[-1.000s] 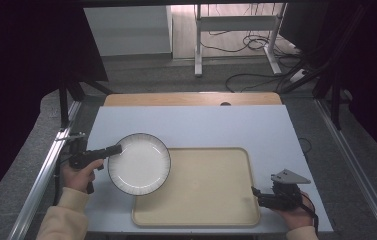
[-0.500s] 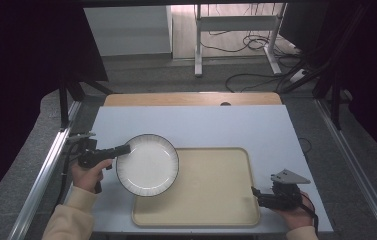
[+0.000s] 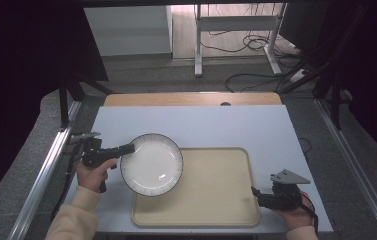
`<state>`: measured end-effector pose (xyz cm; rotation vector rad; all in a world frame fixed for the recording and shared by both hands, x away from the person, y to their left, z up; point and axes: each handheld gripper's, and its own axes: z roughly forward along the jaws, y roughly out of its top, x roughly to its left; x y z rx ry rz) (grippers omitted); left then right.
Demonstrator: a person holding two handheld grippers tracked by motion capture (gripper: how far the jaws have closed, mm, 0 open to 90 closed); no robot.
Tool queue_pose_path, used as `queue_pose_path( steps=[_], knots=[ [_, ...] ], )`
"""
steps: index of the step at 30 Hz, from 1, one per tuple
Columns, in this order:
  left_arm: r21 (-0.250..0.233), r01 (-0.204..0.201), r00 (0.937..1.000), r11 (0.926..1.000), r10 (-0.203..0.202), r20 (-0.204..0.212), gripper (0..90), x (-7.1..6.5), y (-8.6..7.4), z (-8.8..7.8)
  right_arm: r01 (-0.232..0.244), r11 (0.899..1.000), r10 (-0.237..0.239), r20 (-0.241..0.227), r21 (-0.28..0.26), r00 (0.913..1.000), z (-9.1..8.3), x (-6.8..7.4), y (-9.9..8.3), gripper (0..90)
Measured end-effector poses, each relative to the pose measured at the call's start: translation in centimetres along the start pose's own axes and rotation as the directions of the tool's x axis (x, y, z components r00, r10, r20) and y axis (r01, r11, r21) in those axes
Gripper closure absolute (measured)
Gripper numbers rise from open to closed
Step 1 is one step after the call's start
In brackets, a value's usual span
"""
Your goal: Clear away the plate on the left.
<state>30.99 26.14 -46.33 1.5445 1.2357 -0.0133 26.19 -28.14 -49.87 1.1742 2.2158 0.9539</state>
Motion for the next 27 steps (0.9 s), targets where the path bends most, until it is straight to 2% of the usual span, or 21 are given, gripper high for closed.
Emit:
queue_pose_path(
  steps=[5, 27],
  knots=[
    [0.005, -0.01, 0.9999, 0.9999, 0.01, -0.002, 80.7, -0.2, 0.1, 0.3, 0.0, 1.0, 0.0, 0.0, 0.002, 1.0, 0.0, 0.0, 0.0, 17.8],
    [0.005, -0.001, 0.9998, 1.0, 0.0, 0.022, 80.4, -1.2, 0.1, 1.7, -0.005, 1.0, 0.005, 0.006, -0.003, 1.0, -0.1, 0.0, 0.0, 17.8]
  ],
)
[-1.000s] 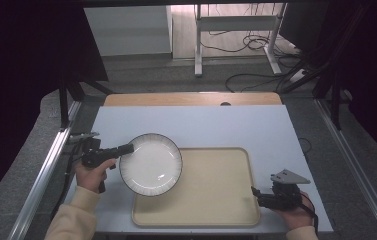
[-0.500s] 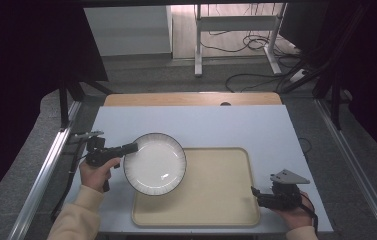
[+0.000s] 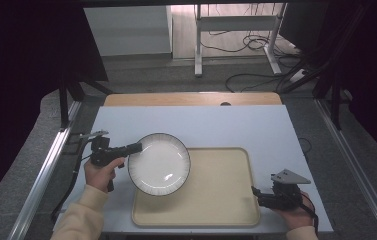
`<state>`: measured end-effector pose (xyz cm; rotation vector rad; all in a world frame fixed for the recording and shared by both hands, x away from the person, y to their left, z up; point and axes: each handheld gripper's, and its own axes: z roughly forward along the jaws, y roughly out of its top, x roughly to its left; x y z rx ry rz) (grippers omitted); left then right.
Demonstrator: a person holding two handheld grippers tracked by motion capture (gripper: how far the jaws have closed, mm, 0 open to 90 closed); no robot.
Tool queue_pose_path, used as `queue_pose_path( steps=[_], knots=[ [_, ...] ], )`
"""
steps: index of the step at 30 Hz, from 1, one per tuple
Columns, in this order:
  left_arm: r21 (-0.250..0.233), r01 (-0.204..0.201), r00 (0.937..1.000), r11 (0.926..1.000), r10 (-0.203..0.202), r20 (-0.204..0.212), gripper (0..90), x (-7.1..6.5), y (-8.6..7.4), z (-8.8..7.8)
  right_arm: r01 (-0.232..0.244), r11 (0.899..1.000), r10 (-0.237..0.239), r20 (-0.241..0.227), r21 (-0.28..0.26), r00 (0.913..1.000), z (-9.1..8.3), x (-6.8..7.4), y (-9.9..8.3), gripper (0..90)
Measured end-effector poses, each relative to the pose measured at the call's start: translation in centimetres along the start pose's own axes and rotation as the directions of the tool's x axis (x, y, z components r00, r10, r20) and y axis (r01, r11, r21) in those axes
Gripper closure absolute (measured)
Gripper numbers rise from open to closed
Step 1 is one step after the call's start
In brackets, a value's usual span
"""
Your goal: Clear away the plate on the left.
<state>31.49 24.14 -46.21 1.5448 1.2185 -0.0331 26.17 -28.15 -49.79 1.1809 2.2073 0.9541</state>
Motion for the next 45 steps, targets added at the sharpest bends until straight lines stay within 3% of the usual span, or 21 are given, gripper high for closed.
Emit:
queue_pose_path(
  steps=[20, 23, 37, 45],
  knots=[
    [0.014, -0.017, 0.9993, 0.9998, 0.017, 0.033, 80.0, -1.8, 0.5, 2.5, -0.011, 1.0, 0.011, 0.004, -0.009, 0.9999, -0.3, -0.2, -0.1, 17.8],
    [0.014, -0.005, 0.999, 0.9999, 0.005, 0.044, 80.3, -1.8, 0.5, 2.9, -0.013, 1.0, 0.013, 0.007, -0.011, 0.9999, -0.4, -0.3, -0.1, 17.9],
    [0.032, -0.019, 0.9981, 0.9993, 0.017, 0.06, 80.1, -2.5, 0.6, 4.7, -0.014, 1.0, 0.014, 0.008, -0.01, 0.9999, -0.4, -0.3, -0.2, 17.8],
    [0.064, -0.017, 0.9968, 0.9978, 0.012, 0.079, 80.0, -3.0, 0.1, 6.4, -0.019, 1.0, 0.019, 0.007, -0.012, 0.9998, -0.4, -0.4, -0.2, 17.8]
  ],
)
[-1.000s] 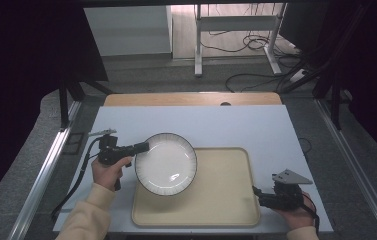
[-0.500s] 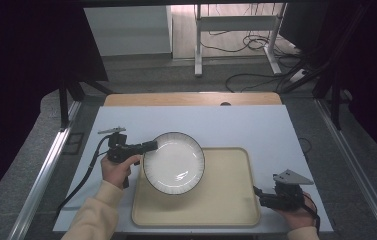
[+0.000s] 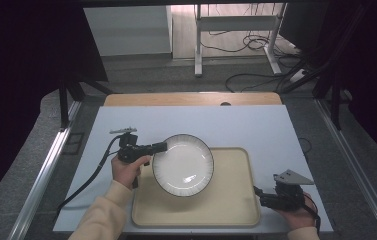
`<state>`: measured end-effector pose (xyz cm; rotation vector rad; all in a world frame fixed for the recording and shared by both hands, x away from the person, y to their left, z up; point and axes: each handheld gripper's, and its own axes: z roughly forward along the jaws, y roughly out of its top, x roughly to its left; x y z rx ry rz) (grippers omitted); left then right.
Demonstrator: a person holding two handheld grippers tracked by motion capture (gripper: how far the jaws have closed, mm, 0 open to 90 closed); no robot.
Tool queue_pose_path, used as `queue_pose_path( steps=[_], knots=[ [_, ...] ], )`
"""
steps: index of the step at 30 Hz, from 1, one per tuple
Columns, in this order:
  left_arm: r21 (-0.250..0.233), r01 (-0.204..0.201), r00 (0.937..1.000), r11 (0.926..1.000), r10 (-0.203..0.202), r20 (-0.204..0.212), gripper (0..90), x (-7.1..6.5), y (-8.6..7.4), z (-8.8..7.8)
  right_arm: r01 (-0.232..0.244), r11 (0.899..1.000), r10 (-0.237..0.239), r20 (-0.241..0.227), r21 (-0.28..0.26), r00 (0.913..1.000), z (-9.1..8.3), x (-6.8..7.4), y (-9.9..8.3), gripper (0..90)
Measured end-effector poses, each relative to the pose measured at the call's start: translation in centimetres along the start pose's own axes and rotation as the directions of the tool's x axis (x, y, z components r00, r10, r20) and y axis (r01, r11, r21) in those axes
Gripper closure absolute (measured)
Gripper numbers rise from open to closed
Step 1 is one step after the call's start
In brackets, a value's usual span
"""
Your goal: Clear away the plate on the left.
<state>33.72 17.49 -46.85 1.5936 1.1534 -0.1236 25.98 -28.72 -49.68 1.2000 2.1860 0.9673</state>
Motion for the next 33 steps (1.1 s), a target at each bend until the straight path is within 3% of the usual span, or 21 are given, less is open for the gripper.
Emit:
queue_pose_path(
  steps=[11, 30, 33],
  knots=[
    [0.054, 0.014, 0.9993, 0.9985, -0.016, 0.034, 79.7, -0.6, -1.0, 3.0, -0.007, 1.0, 0.007, 0.001, -0.003, 1.0, -0.1, -0.1, -0.1, 17.8],
    [0.125, 0.068, 0.9972, 0.9899, -0.071, 0.024, 79.5, 0.6, -2.6, 5.9, -0.006, 1.0, 0.006, 0.002, 0.001, 1.0, 0.0, -0.2, -0.1, 17.8],
    [0.128, 0.089, 0.9949, 0.9878, -0.095, 0.034, 79.6, 0.8, -2.8, 6.3, -0.007, 1.0, 0.007, 0.001, 0.001, 1.0, 0.0, -0.2, -0.1, 17.8]
  ],
)
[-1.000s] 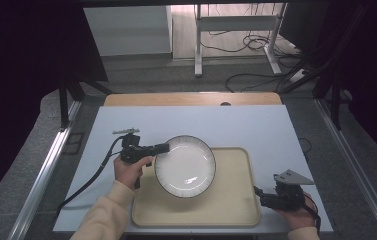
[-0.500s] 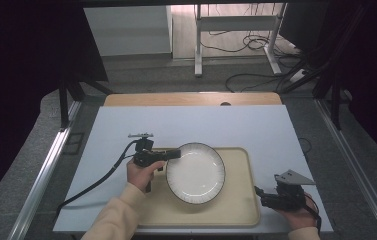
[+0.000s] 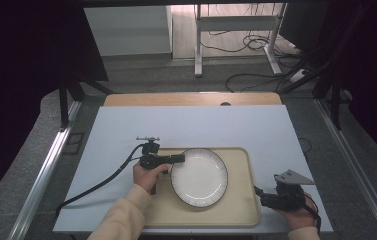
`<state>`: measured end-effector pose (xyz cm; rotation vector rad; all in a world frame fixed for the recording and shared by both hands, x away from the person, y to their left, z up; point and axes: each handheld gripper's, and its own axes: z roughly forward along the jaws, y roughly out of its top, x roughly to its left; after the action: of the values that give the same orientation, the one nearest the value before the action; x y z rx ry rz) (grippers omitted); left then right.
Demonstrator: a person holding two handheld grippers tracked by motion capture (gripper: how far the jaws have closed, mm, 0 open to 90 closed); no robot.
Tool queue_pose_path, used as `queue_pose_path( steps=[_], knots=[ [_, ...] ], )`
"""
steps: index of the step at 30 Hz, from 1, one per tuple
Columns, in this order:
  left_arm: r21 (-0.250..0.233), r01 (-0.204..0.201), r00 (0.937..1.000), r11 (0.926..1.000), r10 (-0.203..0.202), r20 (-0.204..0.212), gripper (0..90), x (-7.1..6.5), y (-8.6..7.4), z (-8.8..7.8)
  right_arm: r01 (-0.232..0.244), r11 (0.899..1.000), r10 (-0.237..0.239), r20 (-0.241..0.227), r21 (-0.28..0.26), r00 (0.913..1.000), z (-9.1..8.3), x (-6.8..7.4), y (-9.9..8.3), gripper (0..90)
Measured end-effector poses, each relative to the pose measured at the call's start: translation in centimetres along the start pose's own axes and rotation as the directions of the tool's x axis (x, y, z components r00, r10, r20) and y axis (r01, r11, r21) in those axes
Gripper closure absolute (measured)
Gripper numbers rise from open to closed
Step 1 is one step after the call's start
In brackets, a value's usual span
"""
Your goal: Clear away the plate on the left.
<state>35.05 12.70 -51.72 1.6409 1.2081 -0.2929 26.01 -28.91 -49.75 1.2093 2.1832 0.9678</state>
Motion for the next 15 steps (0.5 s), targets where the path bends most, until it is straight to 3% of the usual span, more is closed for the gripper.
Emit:
queue_pose_path(
  steps=[7, 15],
  knots=[
    [0.007, 0.024, 0.9997, 0.9997, -0.024, 0.001, 80.5, 0.5, -0.2, 0.7, 0.003, 1.0, -0.003, -0.001, 0.002, 1.0, 0.0, 0.0, 0.0, 17.8],
    [0.036, 0.031, 0.998, 0.9989, -0.029, -0.055, 83.1, 1.6, -0.3, 1.6, 0.007, 1.0, -0.007, -0.003, 0.003, 1.0, 0.1, 0.1, 0.0, 17.8]
  ],
)
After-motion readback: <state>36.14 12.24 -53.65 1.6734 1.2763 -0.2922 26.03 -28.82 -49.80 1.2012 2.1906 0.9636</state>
